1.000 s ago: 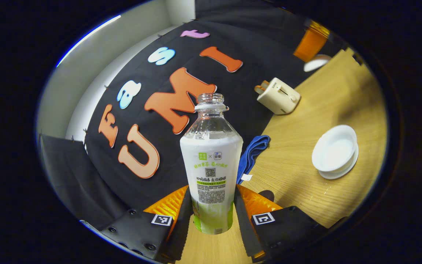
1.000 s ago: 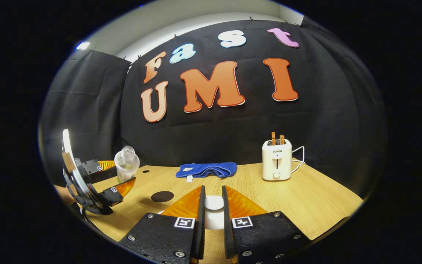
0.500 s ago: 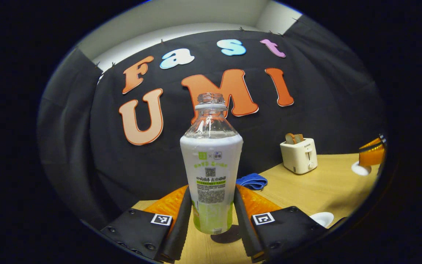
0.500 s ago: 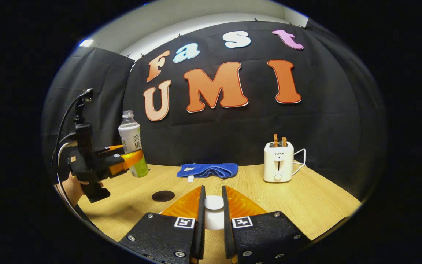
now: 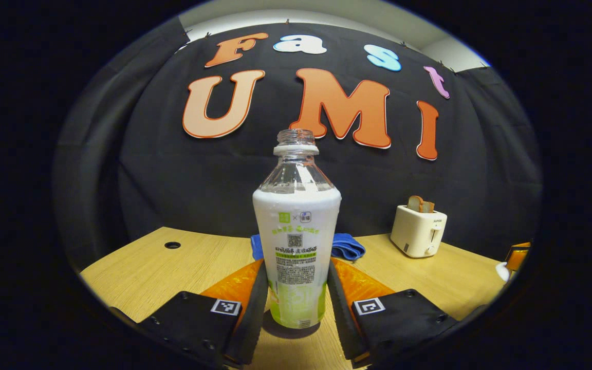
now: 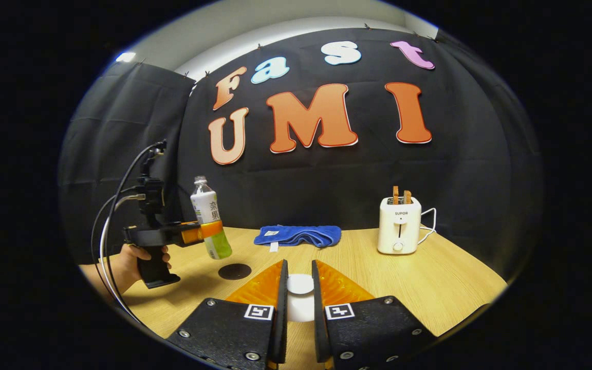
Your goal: Open the teacup lid with one hand, grasp the water bottle and pour water into the teacup with the other hand; after pouring, place the water bottle on the coaster and then close the teacup lid.
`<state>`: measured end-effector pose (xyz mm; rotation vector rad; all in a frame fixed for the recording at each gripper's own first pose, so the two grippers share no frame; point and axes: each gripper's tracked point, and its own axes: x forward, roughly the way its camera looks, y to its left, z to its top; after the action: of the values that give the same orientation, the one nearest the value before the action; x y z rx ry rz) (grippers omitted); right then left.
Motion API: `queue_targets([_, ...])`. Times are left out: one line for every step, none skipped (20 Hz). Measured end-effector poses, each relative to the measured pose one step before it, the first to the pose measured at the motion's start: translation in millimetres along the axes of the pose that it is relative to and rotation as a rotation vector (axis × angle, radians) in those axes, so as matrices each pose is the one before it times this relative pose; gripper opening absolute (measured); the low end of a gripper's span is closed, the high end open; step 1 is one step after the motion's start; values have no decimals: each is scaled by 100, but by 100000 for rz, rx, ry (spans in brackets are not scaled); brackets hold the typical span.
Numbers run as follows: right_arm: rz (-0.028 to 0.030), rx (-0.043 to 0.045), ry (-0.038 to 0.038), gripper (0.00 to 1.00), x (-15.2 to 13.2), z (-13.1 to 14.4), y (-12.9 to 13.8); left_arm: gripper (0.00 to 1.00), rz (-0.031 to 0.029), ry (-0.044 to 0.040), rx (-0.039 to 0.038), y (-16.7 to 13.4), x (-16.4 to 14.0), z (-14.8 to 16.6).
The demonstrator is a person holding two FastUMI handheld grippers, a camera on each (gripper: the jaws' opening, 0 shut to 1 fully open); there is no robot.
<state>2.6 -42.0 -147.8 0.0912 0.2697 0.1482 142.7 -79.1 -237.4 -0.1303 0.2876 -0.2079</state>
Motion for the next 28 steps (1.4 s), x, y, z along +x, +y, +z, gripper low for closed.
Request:
queue_targets([906,-386,199,23,47,-95,354,65,331,1275,193,116,365,-594])
queue_targets([723,-474,148,22,18,-65,336,65,-137,1591,-132,111,266,-586])
queue_targets([399,-369,322,23,23,-18,197,65,-607,1606,-557,-161,293,-739])
queue_targets([513,-218,234,23,128,-81,262,65,-304,1534,-540,-38,315,-572])
queue_targets([463,-83,236,23,89,-98,218,65,-1286,1943,-426,-352,416,-757])
queue_targets([713,-144,361,23,-45,-88,258,65,349,2035,220,55,269,-669])
queue_targets([524,-230,225,23,24,-73,234,64,411,1829,456,156,419,-691])
queue_targets([382,-214,139,22,117,-91,189,66,307,551,517,-53,142,-279])
queue_targets([499,-179,232,22,75,-112,178,65,79,707,234,41,104,-262])
queue_targets([292,-81,151,23,-1,-38,204,65,-338,-31,-384,-30,208,-216])
queue_targets([450,-216,316,23,63,-48,206,64,-330,1023,177,-104,363,-332])
queue_targets([241,-231,159,23,-26,-30,209,65,155,631,590,151,142,-210])
queue_targets([530,-287,167,23,-81,-39,201,67,-27,588,770,115,139,-177])
queue_targets([595,-209,27,23,5,-89,205,64,838,552,814,358,6,-152])
queue_targets([442,-184,176,22,28,-108,190,65,-147,50,-44,-1,275,-99])
queue_targets([295,-232,125,23,77,-25,169,67,99,-249,-396,-37,11,-90])
queue_targets([117,-103,244,23,13,31,78,64,-321,-424,-498,-8,191,56])
queue_targets([320,-93,328,23,79,-104,140,64,372,-108,7,42,16,-26])
queue_targets([-66,3,155,23,54,38,22,67,-188,-242,324,12,161,-18])
queue_targets([230,-31,300,23,-51,-107,109,65,380,137,406,-17,-48,-53])
queue_targets([106,-13,-102,23,-2,-23,4,65,-384,207,244,-132,209,18])
queue_targets([92,-20,204,23,36,-41,47,65,-329,249,59,-114,-100,36])
queue_targets([118,-15,133,23,-10,9,42,66,-179,578,175,-204,-49,-164])
queue_targets([-158,90,18,23,26,49,-27,64,-87,-151,938,-141,-23,-45])
queue_targets([204,73,35,23,11,-29,-23,66,372,-21,1052,-141,17,-106])
queue_targets([-79,243,-135,23,16,54,-12,68,196,11,1229,-72,-82,-30])
queue_targets([176,188,98,22,55,-71,-13,71,341,598,1012,-10,210,-341])
queue_targets([-89,202,-3,23,19,-29,13,70,420,82,925,-11,-170,-133])
